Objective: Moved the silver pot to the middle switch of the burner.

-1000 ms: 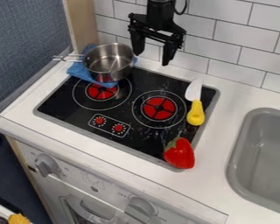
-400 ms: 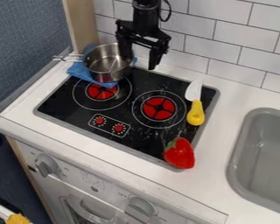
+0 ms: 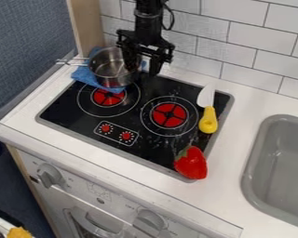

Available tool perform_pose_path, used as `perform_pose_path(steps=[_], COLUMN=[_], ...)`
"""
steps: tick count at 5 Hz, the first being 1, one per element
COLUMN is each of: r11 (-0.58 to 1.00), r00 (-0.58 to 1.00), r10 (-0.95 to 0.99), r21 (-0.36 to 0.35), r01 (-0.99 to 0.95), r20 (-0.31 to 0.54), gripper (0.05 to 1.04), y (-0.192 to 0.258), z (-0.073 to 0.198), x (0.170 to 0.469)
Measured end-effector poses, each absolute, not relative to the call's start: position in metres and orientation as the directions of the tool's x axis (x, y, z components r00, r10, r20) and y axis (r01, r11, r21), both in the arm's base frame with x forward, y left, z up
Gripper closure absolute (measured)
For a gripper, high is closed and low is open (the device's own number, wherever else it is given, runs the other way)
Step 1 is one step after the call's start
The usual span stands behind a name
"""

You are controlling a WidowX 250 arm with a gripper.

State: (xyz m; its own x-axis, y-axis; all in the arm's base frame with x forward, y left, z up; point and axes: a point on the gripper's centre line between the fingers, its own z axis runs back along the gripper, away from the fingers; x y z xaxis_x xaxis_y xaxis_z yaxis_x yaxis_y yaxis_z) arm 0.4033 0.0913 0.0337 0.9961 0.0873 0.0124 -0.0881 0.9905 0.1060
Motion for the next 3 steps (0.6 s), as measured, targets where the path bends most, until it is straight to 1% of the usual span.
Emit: perform_pose_path(steps=[1, 2, 3], r11=[0.99, 0.99, 0.989], r00=[0.996, 0.996, 0.995], r10=[0.088, 0.091, 0.096], r21=[0.106, 0.108, 0.108], r01=[-0.089, -0.092, -0.097], r20=[0.016, 0.01, 0.007], gripper=[0.722, 0.931, 1.005], y=[0.0913, 0.0914, 0.0913], z=[0.0333, 0.0312, 0.0316], x=[0.4036, 0.4017, 0.4013])
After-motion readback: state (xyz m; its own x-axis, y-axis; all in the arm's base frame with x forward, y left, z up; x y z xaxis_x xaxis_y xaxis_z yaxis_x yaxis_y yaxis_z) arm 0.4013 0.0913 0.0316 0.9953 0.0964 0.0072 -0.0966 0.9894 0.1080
